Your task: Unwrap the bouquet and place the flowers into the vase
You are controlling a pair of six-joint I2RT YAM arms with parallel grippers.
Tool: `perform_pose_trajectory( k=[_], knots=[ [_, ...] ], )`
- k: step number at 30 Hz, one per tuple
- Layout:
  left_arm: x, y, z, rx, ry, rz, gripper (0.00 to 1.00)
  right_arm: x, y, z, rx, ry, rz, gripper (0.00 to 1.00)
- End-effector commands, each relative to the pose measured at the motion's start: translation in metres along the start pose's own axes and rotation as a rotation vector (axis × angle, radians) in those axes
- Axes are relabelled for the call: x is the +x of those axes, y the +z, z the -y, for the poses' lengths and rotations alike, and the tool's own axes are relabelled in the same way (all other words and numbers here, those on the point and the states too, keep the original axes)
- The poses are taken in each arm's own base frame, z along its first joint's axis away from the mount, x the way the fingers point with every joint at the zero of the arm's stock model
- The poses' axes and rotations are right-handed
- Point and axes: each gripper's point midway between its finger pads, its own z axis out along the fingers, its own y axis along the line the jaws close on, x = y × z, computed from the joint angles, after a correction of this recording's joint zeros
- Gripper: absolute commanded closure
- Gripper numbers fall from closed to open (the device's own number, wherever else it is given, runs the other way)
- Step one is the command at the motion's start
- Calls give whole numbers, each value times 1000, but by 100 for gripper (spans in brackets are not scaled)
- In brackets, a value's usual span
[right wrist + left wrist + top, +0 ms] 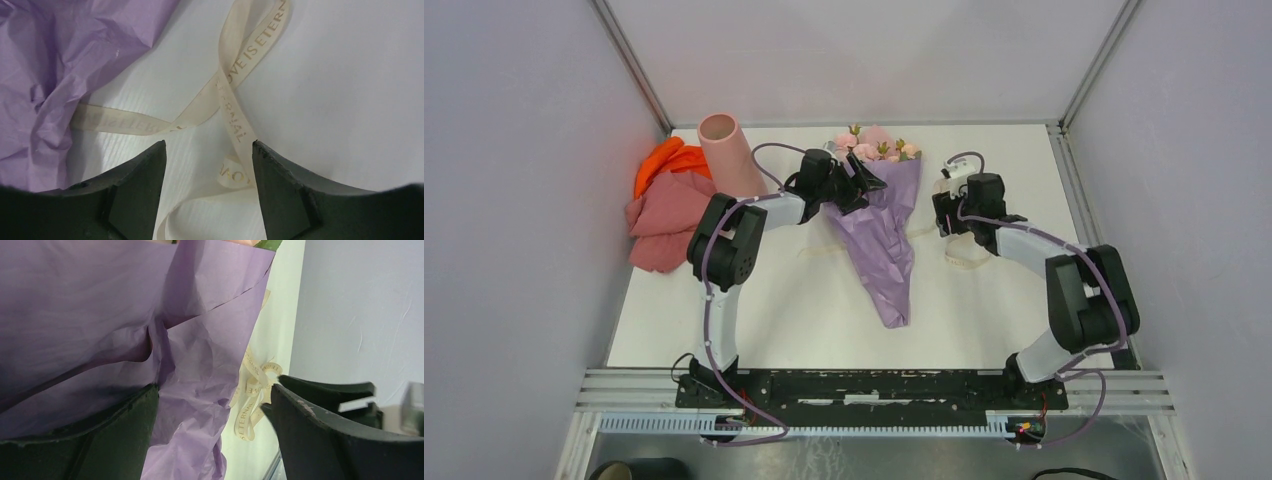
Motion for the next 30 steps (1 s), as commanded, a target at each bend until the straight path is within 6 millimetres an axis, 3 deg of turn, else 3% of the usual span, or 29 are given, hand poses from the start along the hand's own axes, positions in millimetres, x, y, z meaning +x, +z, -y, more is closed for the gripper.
perform_pose_trajectory(
  k=[1, 10, 18, 22, 26, 30],
  knots=[
    [25, -4, -29, -101, 5, -63, 11, -26, 28, -10, -57, 25, 63, 32],
    [30, -1, -37, -113, 3, -73, 11, -33, 60, -12, -68, 27, 24, 42],
    [28, -7, -32, -106, 10, -64, 11, -10, 70, -8, -25, 27, -49, 44],
    [26, -9, -41, -156, -2, -46, 8, 4, 67, -4, 23, 29, -87, 44],
    [25, -10, -41, -165, 2, -43, 4, 25, 68, -12, -6, 49, -123, 57],
    [26, -13, -36, -151, 7, -47, 0, 48, 66, -18, -6, 97, -150, 62]
  ],
)
